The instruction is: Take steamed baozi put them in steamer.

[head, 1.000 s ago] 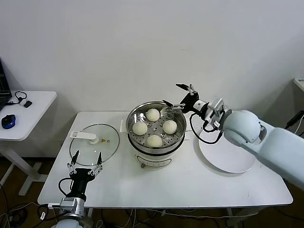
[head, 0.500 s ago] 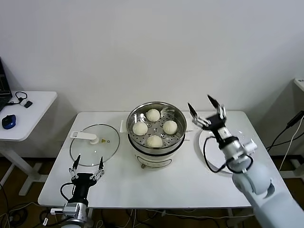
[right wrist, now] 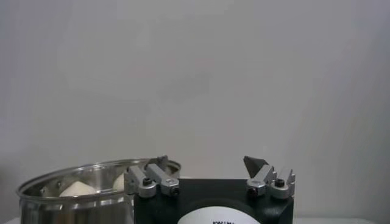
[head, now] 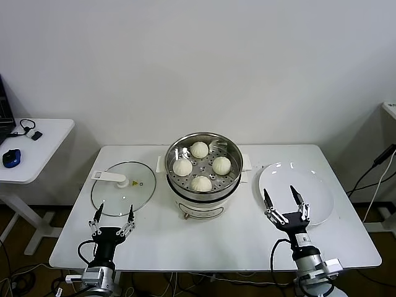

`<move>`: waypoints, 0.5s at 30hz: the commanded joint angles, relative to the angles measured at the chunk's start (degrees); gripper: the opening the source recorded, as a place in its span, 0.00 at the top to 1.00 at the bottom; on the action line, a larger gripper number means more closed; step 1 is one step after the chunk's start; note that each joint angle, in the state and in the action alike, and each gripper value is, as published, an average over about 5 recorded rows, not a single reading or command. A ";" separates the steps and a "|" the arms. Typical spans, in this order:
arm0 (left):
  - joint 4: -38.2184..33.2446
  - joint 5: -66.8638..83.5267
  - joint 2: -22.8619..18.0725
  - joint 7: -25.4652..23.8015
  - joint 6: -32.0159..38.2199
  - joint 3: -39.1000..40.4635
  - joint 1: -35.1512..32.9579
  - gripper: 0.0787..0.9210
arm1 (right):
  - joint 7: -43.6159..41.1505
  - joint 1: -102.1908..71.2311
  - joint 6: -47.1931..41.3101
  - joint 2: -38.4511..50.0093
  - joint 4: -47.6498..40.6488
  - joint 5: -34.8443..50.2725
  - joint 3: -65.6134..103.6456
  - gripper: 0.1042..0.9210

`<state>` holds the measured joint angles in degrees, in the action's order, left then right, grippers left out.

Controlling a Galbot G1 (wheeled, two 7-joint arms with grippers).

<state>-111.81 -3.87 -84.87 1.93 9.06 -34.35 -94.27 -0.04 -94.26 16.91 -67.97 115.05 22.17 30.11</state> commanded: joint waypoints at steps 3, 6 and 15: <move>-0.12 -0.12 -0.04 0.06 0.17 -0.06 -0.13 0.12 | -0.54 -5.97 3.16 -6.04 0.70 -3.40 2.24 0.12; -0.14 -0.21 -0.05 0.06 0.22 -0.01 -0.18 0.12 | -0.61 -5.83 3.03 -6.14 0.68 -3.49 2.07 0.12; -0.14 -0.41 -0.08 0.06 0.22 -0.06 -0.27 0.12 | -0.88 -5.67 2.73 -6.17 0.67 -3.42 1.61 0.12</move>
<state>-111.96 -4.15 -84.89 1.97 9.23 -34.40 -94.47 -0.74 -98.35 18.94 -72.61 115.53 19.52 31.38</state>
